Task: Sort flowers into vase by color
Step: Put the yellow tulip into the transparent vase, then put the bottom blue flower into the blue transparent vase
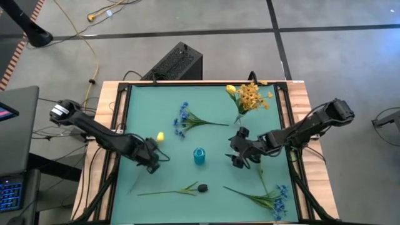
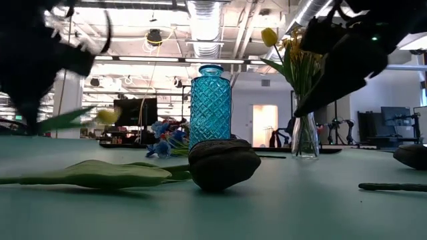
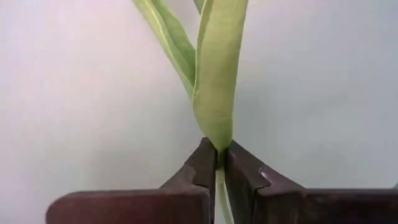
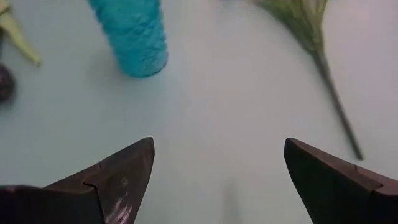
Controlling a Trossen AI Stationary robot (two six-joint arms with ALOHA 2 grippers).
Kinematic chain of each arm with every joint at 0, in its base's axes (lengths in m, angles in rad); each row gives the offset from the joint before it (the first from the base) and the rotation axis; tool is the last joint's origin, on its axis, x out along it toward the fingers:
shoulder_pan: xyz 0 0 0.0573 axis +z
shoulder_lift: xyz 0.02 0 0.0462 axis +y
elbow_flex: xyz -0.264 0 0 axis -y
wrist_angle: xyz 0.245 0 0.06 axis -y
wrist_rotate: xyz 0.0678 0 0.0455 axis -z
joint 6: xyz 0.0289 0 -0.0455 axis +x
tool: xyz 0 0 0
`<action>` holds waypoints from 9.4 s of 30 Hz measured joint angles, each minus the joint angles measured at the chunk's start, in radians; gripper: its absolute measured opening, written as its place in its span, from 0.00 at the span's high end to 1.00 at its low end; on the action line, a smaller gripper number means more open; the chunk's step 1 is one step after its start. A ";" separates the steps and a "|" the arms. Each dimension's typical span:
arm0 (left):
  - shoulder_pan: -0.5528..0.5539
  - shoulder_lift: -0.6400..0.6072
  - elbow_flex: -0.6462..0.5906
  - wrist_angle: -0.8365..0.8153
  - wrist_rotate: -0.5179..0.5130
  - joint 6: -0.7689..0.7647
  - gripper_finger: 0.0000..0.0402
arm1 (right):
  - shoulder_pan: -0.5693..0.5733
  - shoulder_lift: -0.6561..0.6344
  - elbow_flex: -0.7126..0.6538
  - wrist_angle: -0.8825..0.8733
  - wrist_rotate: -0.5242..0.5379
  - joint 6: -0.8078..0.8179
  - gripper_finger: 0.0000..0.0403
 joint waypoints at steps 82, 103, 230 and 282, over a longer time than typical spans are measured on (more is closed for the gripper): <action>0.574 0.698 0.662 1.475 0.268 1.545 1.00 | 0.192 0.000 -0.243 0.233 0.161 0.312 0.05; 0.606 0.690 0.662 1.416 0.188 1.361 1.00 | 0.190 0.000 -0.243 0.240 0.160 0.310 0.05; 0.487 0.122 0.616 0.249 -0.104 1.311 0.44 | 0.161 0.000 -0.097 0.259 -0.043 0.156 0.05; 0.276 -0.272 -0.416 1.501 -0.102 1.420 0.44 | 0.281 0.527 0.749 -0.778 -0.599 0.727 0.15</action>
